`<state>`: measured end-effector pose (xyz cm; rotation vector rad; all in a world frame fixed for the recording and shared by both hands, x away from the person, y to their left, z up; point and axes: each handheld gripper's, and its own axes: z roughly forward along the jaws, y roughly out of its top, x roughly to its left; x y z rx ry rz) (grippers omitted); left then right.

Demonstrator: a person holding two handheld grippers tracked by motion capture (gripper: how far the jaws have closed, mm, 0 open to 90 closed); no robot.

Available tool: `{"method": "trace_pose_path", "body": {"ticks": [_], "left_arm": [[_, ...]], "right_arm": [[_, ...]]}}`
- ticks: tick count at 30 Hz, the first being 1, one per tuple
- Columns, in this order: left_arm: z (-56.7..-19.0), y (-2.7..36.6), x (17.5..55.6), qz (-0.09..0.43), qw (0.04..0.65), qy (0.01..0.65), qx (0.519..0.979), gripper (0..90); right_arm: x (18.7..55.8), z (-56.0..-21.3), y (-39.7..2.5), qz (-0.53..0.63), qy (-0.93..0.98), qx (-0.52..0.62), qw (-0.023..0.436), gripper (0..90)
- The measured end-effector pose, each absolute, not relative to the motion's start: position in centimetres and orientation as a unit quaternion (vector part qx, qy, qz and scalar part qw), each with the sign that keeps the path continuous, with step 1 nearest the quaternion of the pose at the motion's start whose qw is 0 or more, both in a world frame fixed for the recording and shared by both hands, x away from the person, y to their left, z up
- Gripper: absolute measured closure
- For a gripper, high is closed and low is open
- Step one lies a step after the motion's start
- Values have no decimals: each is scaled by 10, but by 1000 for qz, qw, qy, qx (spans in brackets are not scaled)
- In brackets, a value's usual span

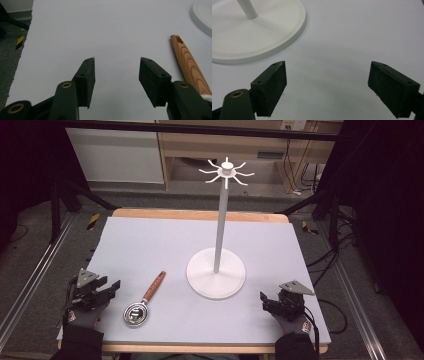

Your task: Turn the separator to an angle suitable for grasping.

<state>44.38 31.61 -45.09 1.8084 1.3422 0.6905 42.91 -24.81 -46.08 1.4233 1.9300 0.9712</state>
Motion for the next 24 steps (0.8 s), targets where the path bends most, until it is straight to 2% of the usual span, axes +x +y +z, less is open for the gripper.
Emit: {"method": "trace_pose_path", "body": {"ticks": [24], "left_arm": [[-433, 281, 440, 225, 381, 471, 763, 503]], "right_arm": [[429, -462, -247, 347, 719, 536, 276, 134]]}}
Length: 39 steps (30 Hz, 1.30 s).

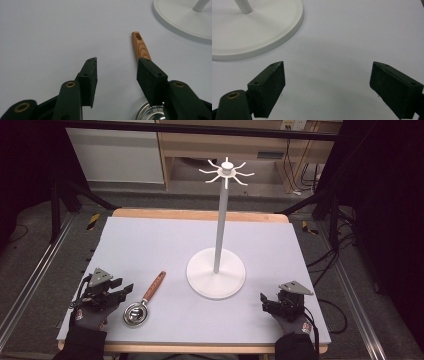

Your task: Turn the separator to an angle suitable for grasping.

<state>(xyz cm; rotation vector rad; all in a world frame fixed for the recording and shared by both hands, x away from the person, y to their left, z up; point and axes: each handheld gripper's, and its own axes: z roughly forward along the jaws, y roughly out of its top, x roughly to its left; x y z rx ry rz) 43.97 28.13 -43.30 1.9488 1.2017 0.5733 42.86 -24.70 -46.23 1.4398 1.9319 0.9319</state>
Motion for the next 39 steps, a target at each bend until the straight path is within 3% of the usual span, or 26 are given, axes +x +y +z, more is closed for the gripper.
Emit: {"method": "trace_pose_path", "body": {"ticks": [39], "left_arm": [[-421, 229, 452, 194, 336, 424, 818, 487]], "right_arm": [[428, -463, -246, 335, 724, 535, 278, 126]]}}
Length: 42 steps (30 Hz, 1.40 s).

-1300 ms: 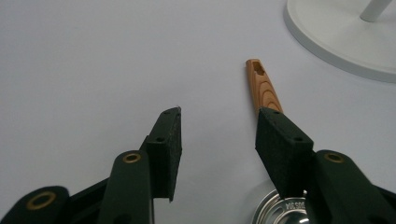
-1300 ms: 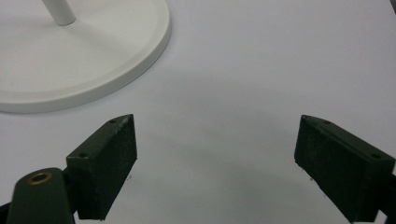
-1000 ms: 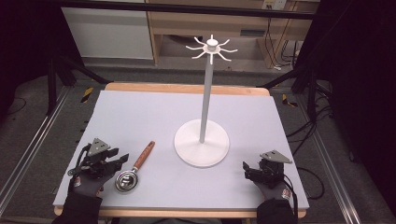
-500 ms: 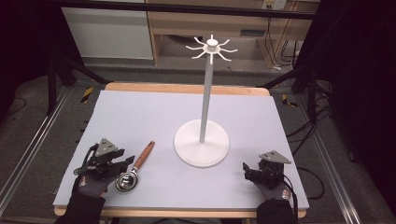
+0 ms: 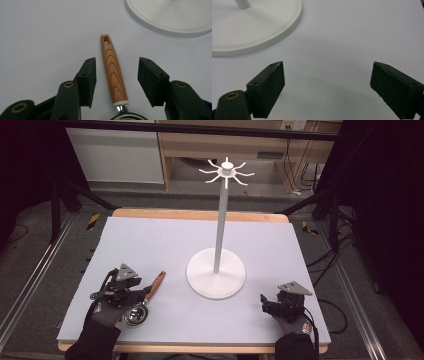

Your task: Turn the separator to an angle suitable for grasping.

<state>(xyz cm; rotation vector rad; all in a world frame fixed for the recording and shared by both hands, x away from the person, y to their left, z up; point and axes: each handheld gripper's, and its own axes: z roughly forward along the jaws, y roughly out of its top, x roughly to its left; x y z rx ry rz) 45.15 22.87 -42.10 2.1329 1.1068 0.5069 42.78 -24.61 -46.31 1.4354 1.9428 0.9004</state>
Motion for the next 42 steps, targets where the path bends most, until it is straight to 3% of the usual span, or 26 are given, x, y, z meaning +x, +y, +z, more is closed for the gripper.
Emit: {"method": "trace_pose_path", "body": {"ticks": [17, 42], "left_arm": [[-439, 217, 466, 174, 290, 428, 838, 517], [-456, 211, 478, 154, 259, 433, 849, 633]], "right_arm": [[429, -465, -245, 330, 730, 533, 273, 126], [431, -466, -245, 325, 731, 536, 270, 126]]}}
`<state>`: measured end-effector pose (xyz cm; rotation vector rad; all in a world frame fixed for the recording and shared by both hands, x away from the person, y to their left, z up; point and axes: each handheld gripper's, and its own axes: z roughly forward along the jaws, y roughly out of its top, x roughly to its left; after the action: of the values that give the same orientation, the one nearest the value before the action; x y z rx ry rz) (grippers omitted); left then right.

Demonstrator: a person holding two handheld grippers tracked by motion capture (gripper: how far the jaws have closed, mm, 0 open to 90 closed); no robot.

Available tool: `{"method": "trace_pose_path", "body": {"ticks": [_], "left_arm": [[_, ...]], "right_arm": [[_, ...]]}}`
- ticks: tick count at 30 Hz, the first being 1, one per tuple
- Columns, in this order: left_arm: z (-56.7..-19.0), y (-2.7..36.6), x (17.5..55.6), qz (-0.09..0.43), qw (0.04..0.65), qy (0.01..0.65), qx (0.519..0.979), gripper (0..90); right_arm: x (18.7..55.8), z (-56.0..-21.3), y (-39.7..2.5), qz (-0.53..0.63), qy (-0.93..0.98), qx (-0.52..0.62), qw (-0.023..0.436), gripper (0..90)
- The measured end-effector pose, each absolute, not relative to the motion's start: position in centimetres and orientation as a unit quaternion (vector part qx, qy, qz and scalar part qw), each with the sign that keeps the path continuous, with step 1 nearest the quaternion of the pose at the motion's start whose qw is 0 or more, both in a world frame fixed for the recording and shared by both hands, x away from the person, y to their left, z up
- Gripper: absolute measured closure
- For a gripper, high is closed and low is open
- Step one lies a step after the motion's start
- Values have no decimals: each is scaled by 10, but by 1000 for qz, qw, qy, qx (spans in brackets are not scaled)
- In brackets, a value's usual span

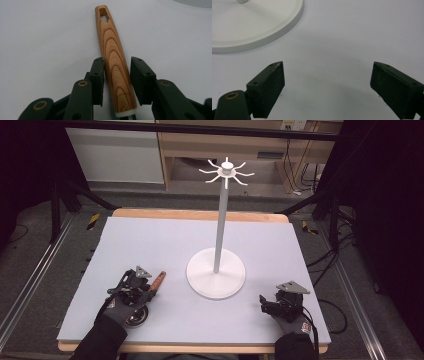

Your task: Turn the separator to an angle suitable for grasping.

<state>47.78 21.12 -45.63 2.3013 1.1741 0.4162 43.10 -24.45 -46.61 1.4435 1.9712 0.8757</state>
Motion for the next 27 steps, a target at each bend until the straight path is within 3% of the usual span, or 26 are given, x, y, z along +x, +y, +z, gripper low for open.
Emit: {"method": "trace_pose_path", "body": {"ticks": [13, 18, 27], "left_arm": [[-461, 208, 479, 149, 251, 434, 852, 615], [-460, 207, 479, 146, 250, 430, 855, 680], [-458, 211, 476, 135, 246, 421, 863, 682]], "right_arm": [[431, -466, -244, 325, 732, 536, 267, 126], [431, -466, -244, 324, 734, 534, 269, 126], [431, -466, -244, 324, 732, 535, 269, 126]]}}
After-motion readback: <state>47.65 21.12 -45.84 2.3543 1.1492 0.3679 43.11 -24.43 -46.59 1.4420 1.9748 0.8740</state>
